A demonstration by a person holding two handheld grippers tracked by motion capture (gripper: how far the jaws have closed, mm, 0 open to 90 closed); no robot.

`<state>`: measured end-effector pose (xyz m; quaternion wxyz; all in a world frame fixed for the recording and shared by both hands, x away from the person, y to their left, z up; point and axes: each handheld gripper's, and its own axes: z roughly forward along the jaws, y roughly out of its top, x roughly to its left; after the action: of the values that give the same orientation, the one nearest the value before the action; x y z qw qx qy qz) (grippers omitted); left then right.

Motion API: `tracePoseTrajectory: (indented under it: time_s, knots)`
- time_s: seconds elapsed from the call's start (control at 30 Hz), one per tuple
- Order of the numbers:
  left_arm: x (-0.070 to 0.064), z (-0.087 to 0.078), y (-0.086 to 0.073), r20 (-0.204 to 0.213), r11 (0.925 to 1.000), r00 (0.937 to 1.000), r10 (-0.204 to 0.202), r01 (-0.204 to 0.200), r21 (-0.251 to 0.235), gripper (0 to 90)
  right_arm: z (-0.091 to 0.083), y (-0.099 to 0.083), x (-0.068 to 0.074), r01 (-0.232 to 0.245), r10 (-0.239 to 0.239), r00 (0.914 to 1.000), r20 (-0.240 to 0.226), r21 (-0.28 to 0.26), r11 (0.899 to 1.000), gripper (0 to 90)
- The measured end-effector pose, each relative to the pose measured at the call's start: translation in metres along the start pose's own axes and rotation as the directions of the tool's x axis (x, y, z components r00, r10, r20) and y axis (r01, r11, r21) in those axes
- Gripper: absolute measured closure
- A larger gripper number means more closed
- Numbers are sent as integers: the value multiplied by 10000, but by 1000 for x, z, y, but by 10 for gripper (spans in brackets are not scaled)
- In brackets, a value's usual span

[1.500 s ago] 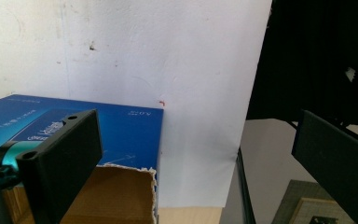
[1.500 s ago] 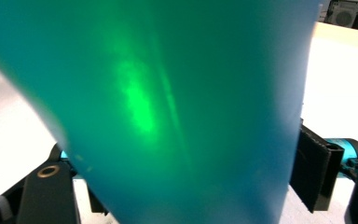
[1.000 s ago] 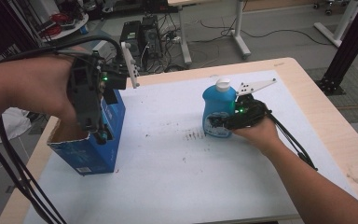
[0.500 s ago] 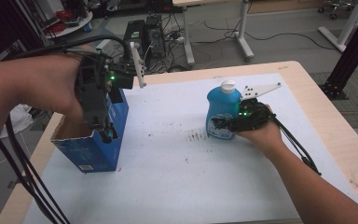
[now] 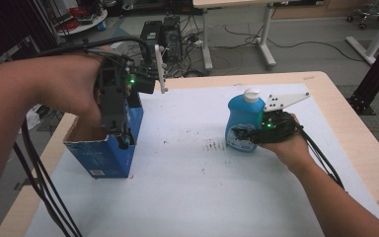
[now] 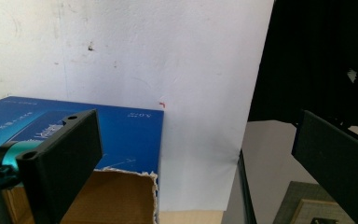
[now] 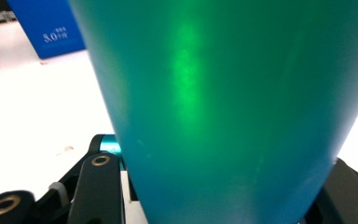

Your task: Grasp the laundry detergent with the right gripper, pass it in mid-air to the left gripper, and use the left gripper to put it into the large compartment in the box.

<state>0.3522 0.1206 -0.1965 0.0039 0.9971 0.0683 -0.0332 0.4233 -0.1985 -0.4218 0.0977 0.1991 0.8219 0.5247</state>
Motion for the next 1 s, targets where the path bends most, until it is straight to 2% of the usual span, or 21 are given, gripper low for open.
tracePoseTrajectory:
  time_s: [0.07, 0.3, 0.47, 0.6, 0.73, 0.83, 1.0]
  knots:
    - [0, 0, 1, -18, 10000, 10000, 30, -30, -2, 17, -5, 5, 2, 61, -61, 10000, -39, -107, 9999, 467]
    - [-3, -2, 7, -79, 9999, 9998, 161, -161, -35, 17, -19, 20, 8, 491, -488, 9985, -240, 143, 9987, 466]
    - [-4, -4, 11, -120, 9997, 9997, 222, -222, -47, 17, -28, 35, 18, 754, -745, 9956, -560, 140, 9971, 466]
    - [-6, -6, 14, -158, 9995, 9994, 302, -303, -58, 17, -33, 50, 31, 1007, -990, 9902, -982, 127, 9948, 465]
    - [-7, -6, 18, -191, 9993, 9991, 379, -380, -65, 17, -33, 63, 46, 1345, -1303, 9811, -1429, 207, 9907, 464]
    - [-9, -6, 21, -204, 9991, 9989, 424, -424, -26, 17, -31, 72, 57, 1678, -1600, 9708, -1788, 293, 9854, 463]
    - [-12, -6, 26, -201, 9989, 9988, 454, -456, -87, 16, -23, 80, 78, 2098, -1962, 9485, -2486, 289, 9773, 463]
